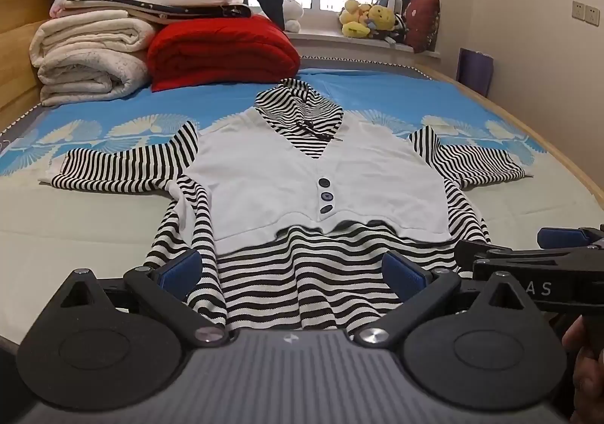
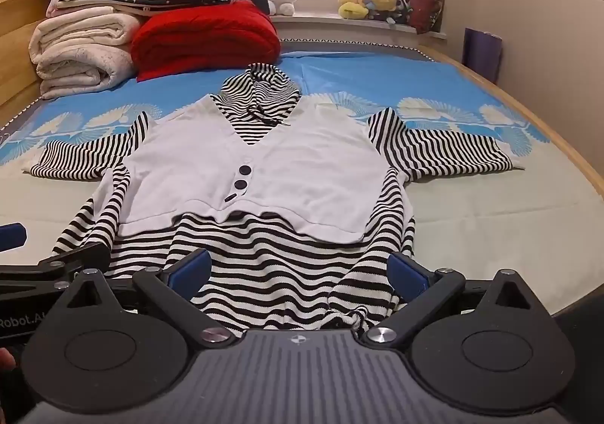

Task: Fold small clothes

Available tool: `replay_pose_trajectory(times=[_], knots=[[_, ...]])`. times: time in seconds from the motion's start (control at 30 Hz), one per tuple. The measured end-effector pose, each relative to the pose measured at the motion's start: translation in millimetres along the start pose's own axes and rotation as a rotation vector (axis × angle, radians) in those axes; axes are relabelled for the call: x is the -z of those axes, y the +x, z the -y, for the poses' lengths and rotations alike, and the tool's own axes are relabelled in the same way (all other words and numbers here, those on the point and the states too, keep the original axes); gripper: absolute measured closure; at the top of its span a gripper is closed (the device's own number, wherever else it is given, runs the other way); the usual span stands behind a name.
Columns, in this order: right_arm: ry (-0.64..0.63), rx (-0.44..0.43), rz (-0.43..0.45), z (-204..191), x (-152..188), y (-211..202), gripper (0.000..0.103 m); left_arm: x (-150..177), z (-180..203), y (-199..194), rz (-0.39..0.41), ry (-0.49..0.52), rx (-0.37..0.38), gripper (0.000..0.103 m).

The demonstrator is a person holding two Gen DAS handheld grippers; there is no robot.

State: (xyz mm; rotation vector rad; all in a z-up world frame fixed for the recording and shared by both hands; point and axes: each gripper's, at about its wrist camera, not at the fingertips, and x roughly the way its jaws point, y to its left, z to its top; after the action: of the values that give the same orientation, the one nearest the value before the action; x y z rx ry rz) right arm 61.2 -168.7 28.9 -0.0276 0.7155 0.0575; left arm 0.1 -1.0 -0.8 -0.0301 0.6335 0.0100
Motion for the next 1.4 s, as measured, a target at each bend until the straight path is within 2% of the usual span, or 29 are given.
replay_pose_trajectory(times=[1.23,1.33,1.4], knots=[[-0.009,0.001,0.009,-3.3,4.1,2.7,0.005,4.3,0.2,3.7,-0.004,0.008,-0.001,0.001],[0.017,-0.001,0.021,0.2,2.9,1.6,0.012,6.5,-1.1,7.7,-0.01,0.017,-0.015,0.001],[0.05,0.021,0.048,6.7,-0.4,0.8,0.034,4.6,-4.9,15.5,-0.026,0.016,-0.043,0.001]])
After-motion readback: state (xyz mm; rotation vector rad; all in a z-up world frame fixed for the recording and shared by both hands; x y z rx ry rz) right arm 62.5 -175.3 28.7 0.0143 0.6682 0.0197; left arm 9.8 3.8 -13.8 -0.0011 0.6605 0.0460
